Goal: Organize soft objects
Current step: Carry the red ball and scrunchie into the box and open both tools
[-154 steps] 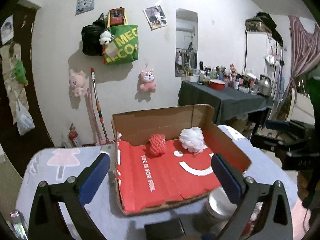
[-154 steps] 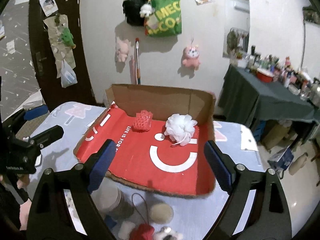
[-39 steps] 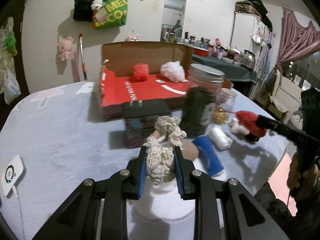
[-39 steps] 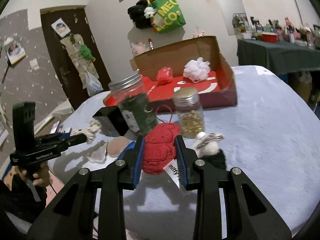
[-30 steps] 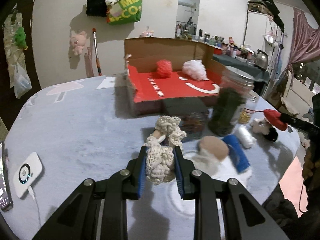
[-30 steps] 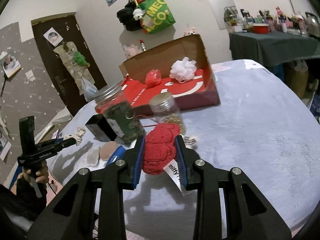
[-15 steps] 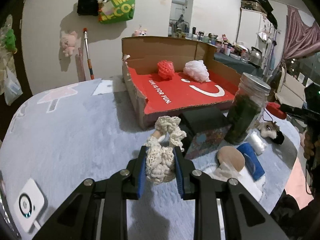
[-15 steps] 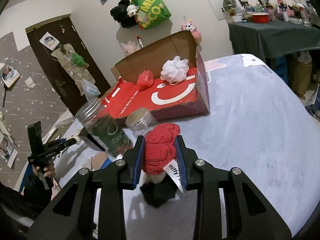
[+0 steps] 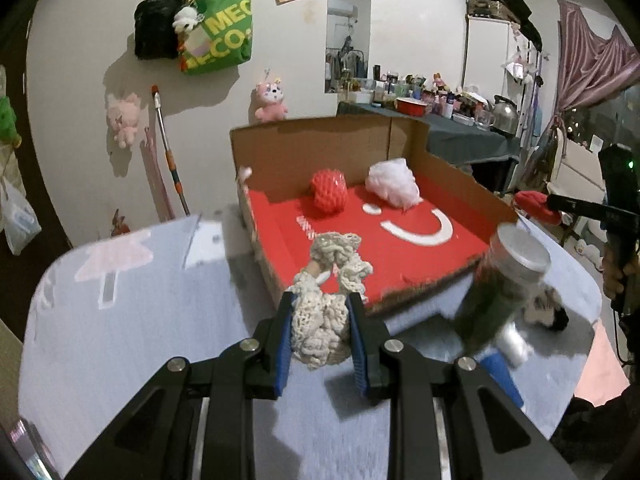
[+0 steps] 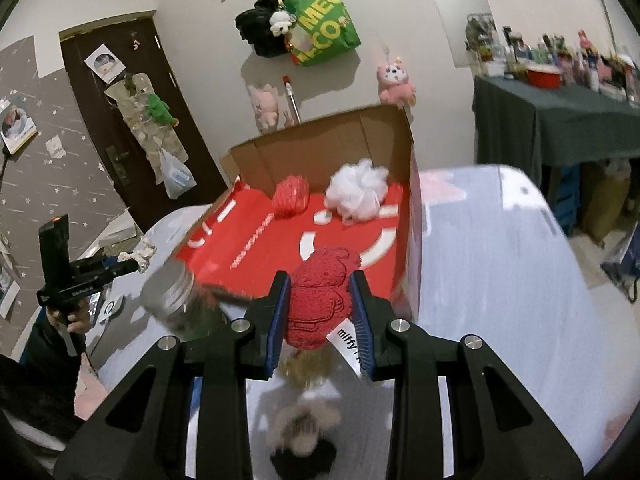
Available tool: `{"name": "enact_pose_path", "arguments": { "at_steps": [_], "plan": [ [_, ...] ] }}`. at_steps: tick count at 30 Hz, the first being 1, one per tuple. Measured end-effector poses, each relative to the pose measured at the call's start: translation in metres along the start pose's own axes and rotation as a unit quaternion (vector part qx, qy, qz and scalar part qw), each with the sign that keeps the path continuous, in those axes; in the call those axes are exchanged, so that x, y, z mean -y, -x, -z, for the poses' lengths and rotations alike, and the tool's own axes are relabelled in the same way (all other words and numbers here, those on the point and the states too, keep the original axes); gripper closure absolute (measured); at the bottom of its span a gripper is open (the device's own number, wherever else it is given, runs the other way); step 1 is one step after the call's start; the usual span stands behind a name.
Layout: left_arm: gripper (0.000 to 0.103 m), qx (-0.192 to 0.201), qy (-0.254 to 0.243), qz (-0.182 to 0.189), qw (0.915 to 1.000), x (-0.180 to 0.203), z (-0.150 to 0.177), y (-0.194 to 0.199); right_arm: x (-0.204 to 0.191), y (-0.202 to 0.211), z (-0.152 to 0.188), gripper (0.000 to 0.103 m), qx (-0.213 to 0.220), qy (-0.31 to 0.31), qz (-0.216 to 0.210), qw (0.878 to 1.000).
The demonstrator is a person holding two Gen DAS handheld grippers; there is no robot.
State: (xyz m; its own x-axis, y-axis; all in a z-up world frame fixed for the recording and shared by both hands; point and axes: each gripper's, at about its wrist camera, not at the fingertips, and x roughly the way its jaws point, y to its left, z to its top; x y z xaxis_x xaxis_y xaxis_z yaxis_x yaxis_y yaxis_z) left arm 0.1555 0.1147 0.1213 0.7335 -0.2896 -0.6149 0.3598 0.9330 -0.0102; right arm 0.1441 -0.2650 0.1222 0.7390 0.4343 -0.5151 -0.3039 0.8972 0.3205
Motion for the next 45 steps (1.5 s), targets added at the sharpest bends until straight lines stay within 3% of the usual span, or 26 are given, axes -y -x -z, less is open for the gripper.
{"name": "enact_pose_path", "arguments": {
  "at_steps": [5, 9, 14, 23, 30, 45],
  "plan": [
    [0.076, -0.027, -0.005, -0.017, 0.9995, 0.008, -0.032, -0.031, -0.009, -0.027, -0.038, 0.074, 0.000, 0.037, 0.024, 0.999],
    [0.076, -0.061, -0.015, -0.041, 0.9972, 0.016, -0.050, -0.067, -0.016, -0.066, -0.056, 0.074, -0.027, 0.073, 0.067, 0.995],
    [0.076, -0.117, -0.039, -0.075, 0.9895, 0.022, -0.060, -0.116, -0.020, -0.131, -0.060, 0.074, -0.095, 0.127, 0.137, 0.978],
    [0.076, -0.196, -0.079, -0.109, 0.9713, 0.026, -0.068, -0.178, -0.019, -0.197, -0.059, 0.074, -0.197, 0.173, 0.189, 0.946],
    [0.075, -0.219, -0.074, -0.133, 0.9638, 0.020, -0.069, -0.205, -0.005, -0.221, -0.059, 0.074, -0.226, 0.168, 0.209, 0.937],
    [0.072, -0.209, -0.063, -0.131, 0.9671, 0.015, -0.072, -0.208, -0.004, -0.229, -0.056, 0.068, -0.230, 0.170, 0.216, 0.934]
  ]
}}
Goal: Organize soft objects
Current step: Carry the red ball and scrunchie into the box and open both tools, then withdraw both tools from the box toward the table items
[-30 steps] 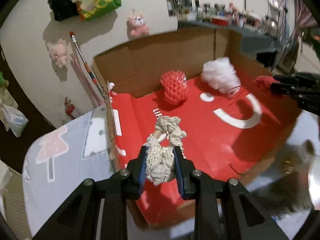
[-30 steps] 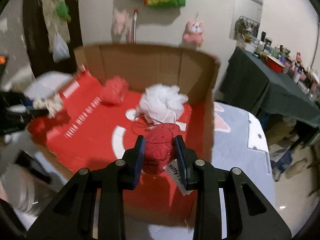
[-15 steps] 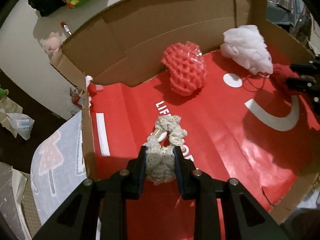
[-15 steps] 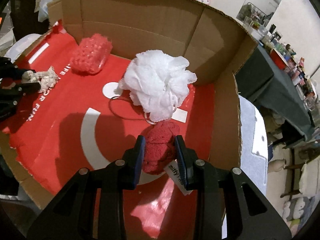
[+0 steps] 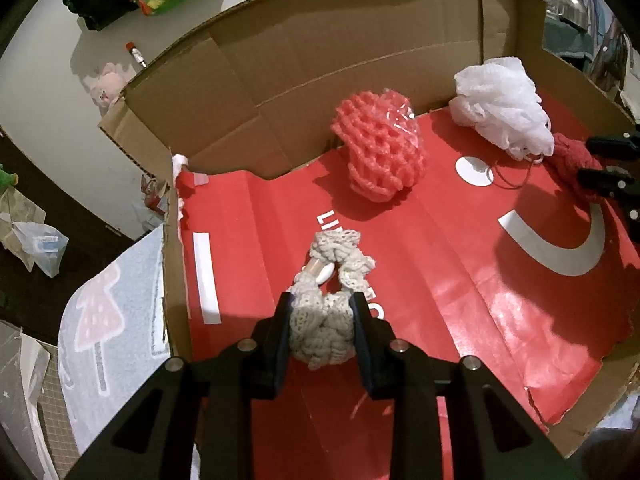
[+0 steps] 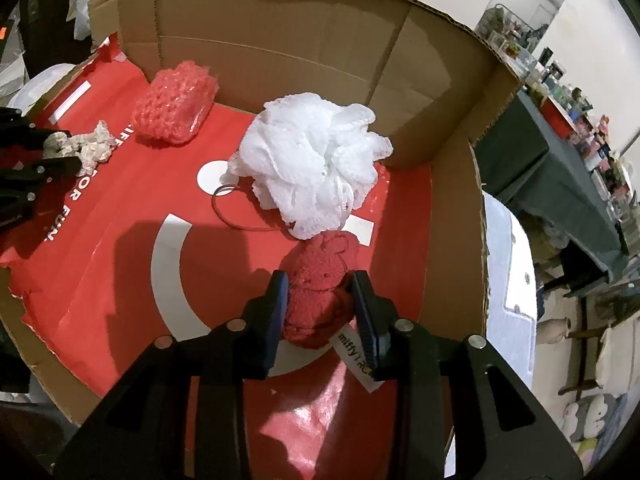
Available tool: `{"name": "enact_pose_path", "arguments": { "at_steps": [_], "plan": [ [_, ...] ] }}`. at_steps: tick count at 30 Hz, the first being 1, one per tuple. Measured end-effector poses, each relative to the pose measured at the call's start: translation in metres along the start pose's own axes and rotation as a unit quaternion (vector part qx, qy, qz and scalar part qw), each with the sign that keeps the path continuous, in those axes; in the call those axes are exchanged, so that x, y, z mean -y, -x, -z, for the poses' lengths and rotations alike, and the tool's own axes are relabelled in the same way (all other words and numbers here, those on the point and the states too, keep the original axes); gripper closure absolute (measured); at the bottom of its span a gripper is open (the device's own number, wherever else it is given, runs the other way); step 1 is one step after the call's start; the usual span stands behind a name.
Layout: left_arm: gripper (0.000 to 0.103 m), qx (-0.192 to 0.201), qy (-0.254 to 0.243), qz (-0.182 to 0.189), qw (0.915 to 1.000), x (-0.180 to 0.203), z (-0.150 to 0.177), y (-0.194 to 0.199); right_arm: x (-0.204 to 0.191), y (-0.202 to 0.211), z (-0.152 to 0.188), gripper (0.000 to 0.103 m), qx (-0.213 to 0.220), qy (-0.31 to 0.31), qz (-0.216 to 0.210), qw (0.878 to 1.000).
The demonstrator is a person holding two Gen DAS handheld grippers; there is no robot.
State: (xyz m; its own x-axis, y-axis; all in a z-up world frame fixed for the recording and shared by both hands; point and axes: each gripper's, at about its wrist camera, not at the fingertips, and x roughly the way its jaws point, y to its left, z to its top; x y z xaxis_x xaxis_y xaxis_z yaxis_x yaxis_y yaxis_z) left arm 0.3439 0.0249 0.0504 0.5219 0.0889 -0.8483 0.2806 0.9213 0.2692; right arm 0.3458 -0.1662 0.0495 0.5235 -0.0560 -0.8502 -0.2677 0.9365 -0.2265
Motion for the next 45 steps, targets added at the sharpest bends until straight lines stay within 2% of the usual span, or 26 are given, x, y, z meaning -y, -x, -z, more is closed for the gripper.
{"name": "enact_pose_path", "arguments": {
  "at_steps": [1, 3, 4, 5, 12, 14, 19, 23, 28, 31, 33, 36, 39, 42, 45],
  "plan": [
    [0.072, 0.002, 0.002, 0.002, 1.0000, -0.001, 0.001, 0.000, 0.000, 0.000, 0.000, 0.067, 0.000, -0.001, -0.001, 1.000],
    [0.071, 0.005, 0.007, 0.007, 0.9999, -0.003, 0.001, 0.002, -0.002, 0.001, 0.001, 0.058, 0.002, 0.003, 0.000, 1.000],
    [0.068, 0.006, 0.009, 0.009, 0.9999, -0.003, 0.002, 0.003, -0.001, 0.001, 0.001, 0.047, 0.004, 0.004, 0.004, 1.000],
    [0.064, 0.008, 0.012, 0.012, 0.9998, -0.004, 0.002, 0.005, -0.002, 0.002, 0.001, 0.041, 0.007, 0.006, 0.006, 1.000],
    [0.037, 0.053, 0.028, 0.046, 0.9972, -0.004, 0.010, 0.029, 0.002, 0.018, 0.005, 0.040, 0.027, -0.011, -0.001, 1.000],
    [0.028, 0.074, 0.031, 0.054, 0.9953, -0.003, 0.014, 0.044, 0.005, 0.029, 0.008, 0.033, 0.036, -0.019, -0.004, 0.999],
    [0.014, 0.137, 0.052, 0.074, 0.9865, 0.000, 0.028, 0.090, 0.008, 0.070, 0.018, 0.029, 0.075, -0.037, -0.017, 0.996],
    [0.006, 0.190, 0.071, 0.084, 0.9756, 0.001, 0.044, 0.132, 0.007, 0.108, 0.030, 0.019, 0.115, -0.054, -0.032, 0.991],
    [0.000, 0.260, 0.083, 0.084, 0.9583, 0.009, 0.074, 0.185, -0.002, 0.163, 0.055, 0.019, 0.174, -0.061, -0.040, 0.982],
    [0.000, 0.285, 0.084, 0.087, 0.9508, 0.015, 0.090, 0.207, -0.012, 0.196, 0.075, 0.011, 0.213, -0.060, -0.038, 0.974],
    [0.000, 0.302, 0.091, 0.088, 0.9448, 0.021, 0.106, 0.221, -0.018, 0.216, 0.088, 0.010, 0.239, -0.063, -0.044, 0.968],
    [0.000, 0.321, 0.103, 0.084, 0.9377, 0.028, 0.128, 0.234, -0.026, 0.239, 0.110, 0.010, 0.267, -0.072, -0.042, 0.960],
    [0.000, 0.328, 0.116, 0.094, 0.9328, 0.032, 0.147, 0.241, -0.036, 0.254, 0.131, 0.008, 0.291, -0.079, -0.014, 0.953],
    [0.000, 0.338, 0.131, 0.094, 0.9274, 0.037, 0.166, 0.246, -0.045, 0.260, 0.150, 0.006, 0.306, -0.092, -0.002, 0.948],
    [0.000, 0.341, 0.139, 0.089, 0.9254, 0.044, 0.185, 0.249, -0.053, 0.260, 0.169, 0.006, 0.313, -0.101, 0.003, 0.944]
  ]
}}
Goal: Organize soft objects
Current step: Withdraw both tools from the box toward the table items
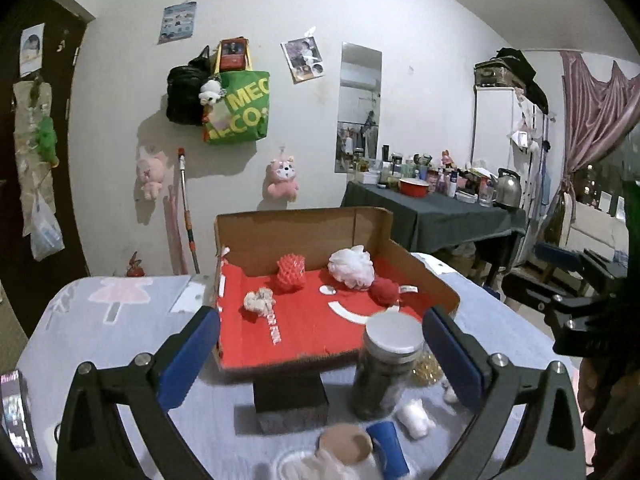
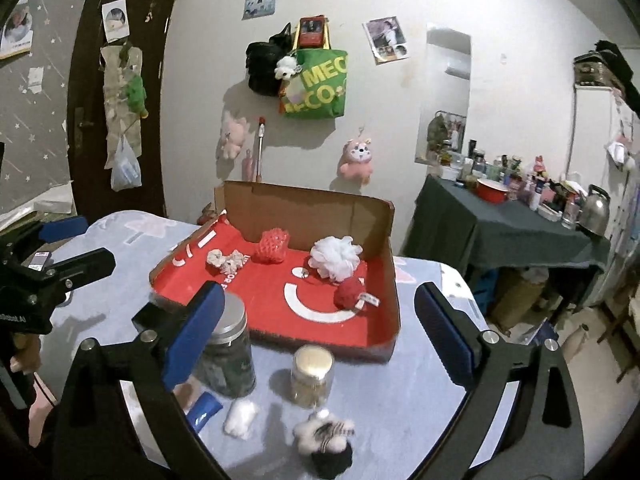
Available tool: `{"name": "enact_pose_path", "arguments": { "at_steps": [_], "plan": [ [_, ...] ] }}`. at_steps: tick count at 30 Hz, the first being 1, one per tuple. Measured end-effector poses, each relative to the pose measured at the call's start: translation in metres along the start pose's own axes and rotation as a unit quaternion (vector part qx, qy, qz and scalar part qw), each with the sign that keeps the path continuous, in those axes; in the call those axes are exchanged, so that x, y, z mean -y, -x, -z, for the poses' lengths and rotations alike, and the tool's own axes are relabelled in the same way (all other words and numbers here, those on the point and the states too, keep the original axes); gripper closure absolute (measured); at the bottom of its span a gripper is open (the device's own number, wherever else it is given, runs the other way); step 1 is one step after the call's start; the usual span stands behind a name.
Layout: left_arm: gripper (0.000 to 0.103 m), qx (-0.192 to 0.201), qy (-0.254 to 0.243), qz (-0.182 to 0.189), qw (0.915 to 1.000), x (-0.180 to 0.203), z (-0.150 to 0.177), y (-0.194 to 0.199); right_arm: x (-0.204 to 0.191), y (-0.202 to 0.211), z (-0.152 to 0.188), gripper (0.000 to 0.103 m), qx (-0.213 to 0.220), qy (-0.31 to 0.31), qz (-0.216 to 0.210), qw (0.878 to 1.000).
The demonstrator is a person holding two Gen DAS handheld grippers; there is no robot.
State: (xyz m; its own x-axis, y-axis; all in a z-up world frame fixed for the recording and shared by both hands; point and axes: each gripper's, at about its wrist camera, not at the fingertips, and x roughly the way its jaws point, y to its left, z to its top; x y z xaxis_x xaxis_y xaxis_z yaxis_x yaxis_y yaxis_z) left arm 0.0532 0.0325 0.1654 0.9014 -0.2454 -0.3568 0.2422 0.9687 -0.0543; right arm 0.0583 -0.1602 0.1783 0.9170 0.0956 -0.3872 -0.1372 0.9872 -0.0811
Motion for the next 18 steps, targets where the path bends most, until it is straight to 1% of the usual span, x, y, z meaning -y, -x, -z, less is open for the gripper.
{"name": "enact_pose_path", "arguments": {
  "at_steps": [4, 7, 10, 12, 18],
  "plan": [
    [0.000, 0.007, 0.007, -0.019, 0.9998, 0.002, 0.024, 0.010, -0.004, 0.009, 0.025, 0.006, 0.000, -0.019, 0.005, 1.000],
    [0.000, 0.002, 0.009, -0.028, 0.9996, 0.004, 0.042, 0.011, -0.009, 0.012, 0.041, 0.006, 0.001, -0.023, 0.009, 1.000],
    [0.000, -0.015, 0.012, -0.031, 0.9993, 0.003, 0.059, 0.007, -0.016, 0.011, 0.061, 0.006, 0.001, -0.022, 0.008, 1.000],
    [0.000, -0.028, 0.015, -0.032, 0.9990, 0.002, 0.071, 0.000, -0.022, 0.007, 0.076, 0.006, -0.007, -0.020, 0.004, 1.000],
    [0.000, -0.074, 0.023, -0.033, 0.9964, -0.003, 0.101, -0.017, -0.032, -0.014, 0.108, 0.006, -0.045, -0.028, -0.009, 0.999]
  ]
}}
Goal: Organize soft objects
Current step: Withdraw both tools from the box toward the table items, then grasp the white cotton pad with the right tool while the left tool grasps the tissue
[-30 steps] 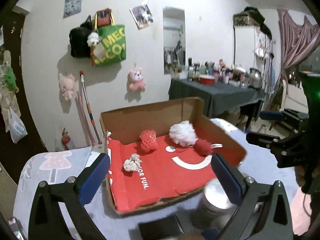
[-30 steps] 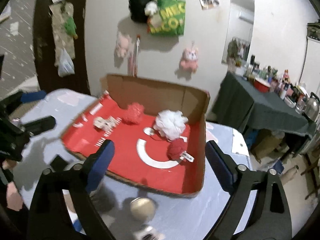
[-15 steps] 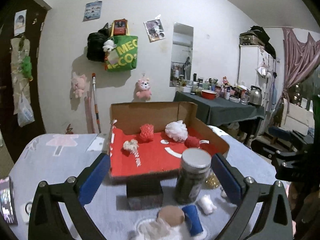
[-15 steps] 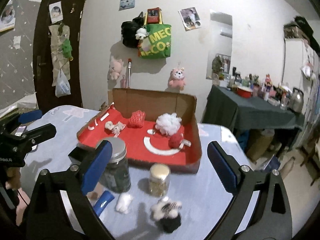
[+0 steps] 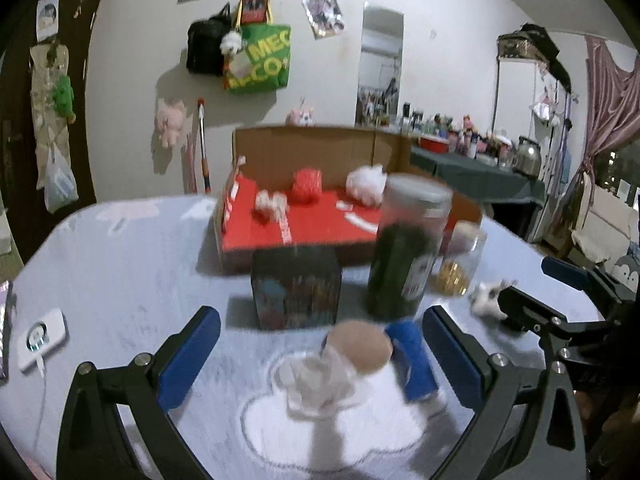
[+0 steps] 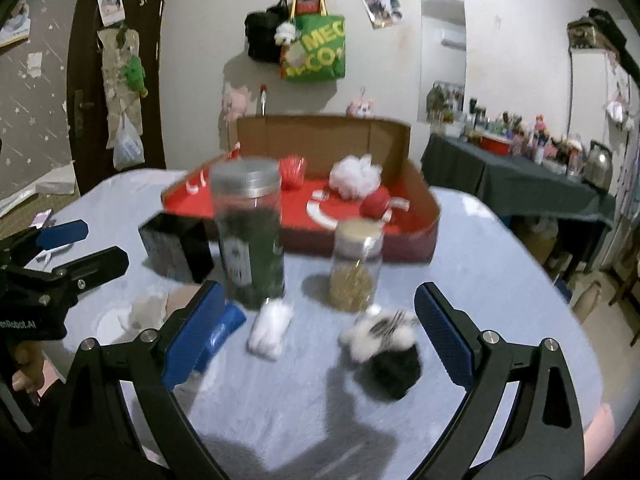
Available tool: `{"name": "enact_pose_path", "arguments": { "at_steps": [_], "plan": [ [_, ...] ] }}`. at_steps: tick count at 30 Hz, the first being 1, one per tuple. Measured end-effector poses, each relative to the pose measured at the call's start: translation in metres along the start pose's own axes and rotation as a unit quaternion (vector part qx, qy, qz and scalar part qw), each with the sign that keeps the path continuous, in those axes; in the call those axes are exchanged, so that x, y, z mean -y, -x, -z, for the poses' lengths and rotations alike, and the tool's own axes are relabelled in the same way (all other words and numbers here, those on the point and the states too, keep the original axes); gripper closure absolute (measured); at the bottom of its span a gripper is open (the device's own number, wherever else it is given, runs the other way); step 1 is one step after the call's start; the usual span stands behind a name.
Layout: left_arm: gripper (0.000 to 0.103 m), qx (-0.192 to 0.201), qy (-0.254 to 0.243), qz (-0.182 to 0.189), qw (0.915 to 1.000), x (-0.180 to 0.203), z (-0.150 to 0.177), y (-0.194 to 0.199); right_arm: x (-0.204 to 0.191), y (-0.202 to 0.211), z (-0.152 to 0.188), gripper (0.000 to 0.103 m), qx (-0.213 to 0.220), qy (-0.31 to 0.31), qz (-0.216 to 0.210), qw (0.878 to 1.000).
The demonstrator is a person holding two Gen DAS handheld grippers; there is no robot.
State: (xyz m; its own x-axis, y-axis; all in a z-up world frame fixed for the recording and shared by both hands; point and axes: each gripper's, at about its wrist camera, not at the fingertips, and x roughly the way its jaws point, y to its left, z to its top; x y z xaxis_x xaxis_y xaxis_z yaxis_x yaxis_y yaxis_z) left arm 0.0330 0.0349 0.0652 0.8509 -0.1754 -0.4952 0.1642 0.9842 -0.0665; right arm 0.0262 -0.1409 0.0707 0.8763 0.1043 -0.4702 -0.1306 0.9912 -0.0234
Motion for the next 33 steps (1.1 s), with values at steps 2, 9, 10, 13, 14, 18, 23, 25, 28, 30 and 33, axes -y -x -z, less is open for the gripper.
{"name": "enact_pose_path", "arguments": {
  "at_steps": [2, 9, 10, 13, 14, 18, 23, 25, 28, 30, 33],
  "plan": [
    [0.000, -0.019, 0.007, 0.005, 0.9998, -0.003, 0.008, -0.008, -0.002, -0.008, 0.007, 0.006, -0.010, -0.001, -0.003, 1.000],
    [0.000, -0.059, 0.017, -0.001, 0.9981, -0.011, 0.021, -0.024, -0.007, -0.025, 0.017, 0.006, -0.033, -0.004, -0.009, 0.999],
    [0.000, -0.062, 0.018, -0.002, 0.9979, -0.012, 0.021, -0.025, -0.008, -0.027, 0.017, 0.006, -0.035, -0.004, -0.011, 0.999],
    [0.000, -0.074, 0.019, 0.000, 0.9971, -0.014, 0.023, -0.031, -0.011, -0.033, 0.017, 0.006, -0.044, -0.001, -0.025, 0.999],
    [0.002, -0.080, 0.017, -0.002, 0.9967, -0.014, 0.024, -0.033, -0.011, -0.036, 0.017, 0.006, -0.049, -0.002, -0.030, 0.998],
    [0.006, -0.094, 0.015, -0.002, 0.9954, -0.017, 0.026, -0.038, -0.011, -0.046, 0.017, 0.006, -0.067, -0.007, -0.048, 0.997],
    [0.016, -0.106, 0.009, 0.001, 0.9943, -0.017, 0.027, -0.044, -0.013, -0.056, 0.017, 0.014, -0.078, -0.006, -0.063, 0.995],
    [0.020, -0.113, 0.006, 0.004, 0.9936, -0.016, 0.028, -0.046, -0.014, -0.061, 0.017, 0.023, -0.084, -0.003, -0.067, 0.994],
    [0.031, -0.117, 0.000, 0.006, 0.9931, -0.014, 0.031, -0.049, -0.014, -0.066, 0.018, 0.033, -0.093, -0.005, -0.076, 0.993],
    [0.043, -0.118, -0.006, 0.012, 0.9930, -0.014, 0.032, -0.049, -0.015, -0.071, 0.019, 0.048, -0.100, -0.004, -0.079, 0.992],
    [0.082, -0.117, -0.011, 0.031, 0.9926, -0.013, 0.031, -0.048, -0.014, -0.077, 0.023, 0.075, -0.120, -0.010, -0.104, 0.987]
  ]
}}
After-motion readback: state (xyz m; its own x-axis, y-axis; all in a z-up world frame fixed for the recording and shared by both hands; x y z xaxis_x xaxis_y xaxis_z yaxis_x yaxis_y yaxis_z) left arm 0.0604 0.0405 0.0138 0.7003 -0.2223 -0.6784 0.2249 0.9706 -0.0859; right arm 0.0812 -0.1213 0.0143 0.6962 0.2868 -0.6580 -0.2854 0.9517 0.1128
